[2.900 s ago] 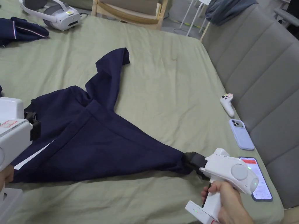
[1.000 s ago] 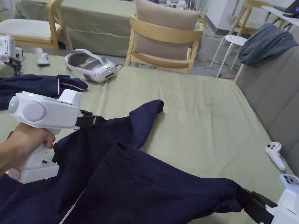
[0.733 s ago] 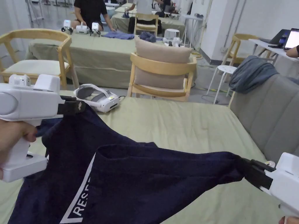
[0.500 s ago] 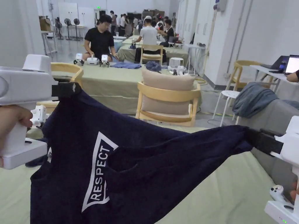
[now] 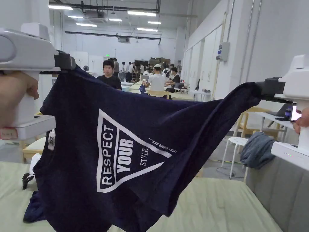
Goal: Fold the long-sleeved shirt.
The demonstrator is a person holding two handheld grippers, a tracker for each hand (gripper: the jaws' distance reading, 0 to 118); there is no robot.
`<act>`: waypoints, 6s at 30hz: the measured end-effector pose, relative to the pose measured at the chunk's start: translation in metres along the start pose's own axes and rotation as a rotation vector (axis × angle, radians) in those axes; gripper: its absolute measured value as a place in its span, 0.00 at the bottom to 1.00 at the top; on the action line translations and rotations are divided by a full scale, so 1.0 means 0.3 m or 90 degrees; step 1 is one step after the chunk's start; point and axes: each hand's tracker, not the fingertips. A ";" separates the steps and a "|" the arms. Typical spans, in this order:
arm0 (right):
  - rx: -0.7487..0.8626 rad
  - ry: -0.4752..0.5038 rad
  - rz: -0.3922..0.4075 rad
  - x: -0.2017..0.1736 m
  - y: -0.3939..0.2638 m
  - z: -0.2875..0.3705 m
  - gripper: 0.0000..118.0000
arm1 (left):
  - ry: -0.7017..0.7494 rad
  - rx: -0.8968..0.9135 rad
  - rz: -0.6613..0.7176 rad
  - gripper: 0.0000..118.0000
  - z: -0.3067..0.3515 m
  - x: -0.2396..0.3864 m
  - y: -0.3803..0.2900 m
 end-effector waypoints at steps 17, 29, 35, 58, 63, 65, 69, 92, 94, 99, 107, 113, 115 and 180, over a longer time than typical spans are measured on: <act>0.079 -0.126 0.020 -0.028 0.305 -0.383 0.01 | 0.086 0.065 -0.019 0.08 -0.350 0.127 0.300; 0.147 -0.138 -0.004 -0.030 0.387 -0.611 0.01 | 0.105 0.119 -0.020 0.08 -0.635 0.014 0.420; 0.166 -0.122 0.013 -0.026 0.331 -0.652 0.01 | 0.105 0.101 -0.021 0.08 -0.631 0.028 0.327; -0.096 -0.080 0.023 0.218 -0.770 -0.266 0.01 | -0.006 -0.178 -0.048 0.08 -0.182 -0.065 -0.789; -0.143 -0.072 0.005 0.238 -1.011 0.037 0.01 | -0.032 -0.233 -0.020 0.08 0.096 -0.076 -1.052; -0.171 -0.065 0.020 0.260 -1.127 0.131 0.01 | -0.077 -0.298 -0.039 0.08 0.210 -0.055 -1.158; -0.244 -0.062 0.031 0.274 -1.323 0.348 0.01 | -0.090 -0.366 0.022 0.08 0.410 -0.052 -1.353; -0.642 -0.106 0.003 0.235 -1.882 0.576 0.44 | -0.027 -0.652 0.019 0.32 0.621 -0.077 -1.825; -0.619 -0.125 0.041 0.235 -1.850 0.579 0.99 | -0.020 -0.639 0.014 0.87 0.623 -0.050 -1.792; -0.443 -0.134 0.015 0.185 -1.661 0.584 0.99 | 0.017 -0.494 0.056 0.92 0.579 -0.048 -1.610; -0.246 -0.135 0.069 0.022 -1.545 0.458 0.00 | 0.087 -0.328 0.023 0.04 0.411 0.055 -1.536; -0.244 -0.147 0.064 -0.025 -1.621 0.349 0.00 | 0.081 -0.319 0.032 0.04 0.324 0.085 -1.576; -0.256 -0.153 0.060 -0.023 -1.643 0.322 0.00 | 0.070 -0.331 0.039 0.04 0.286 0.084 -1.584; -0.297 -0.098 -0.001 -0.054 -1.725 0.329 0.00 | 0.140 -0.374 0.110 0.09 0.305 0.206 -1.663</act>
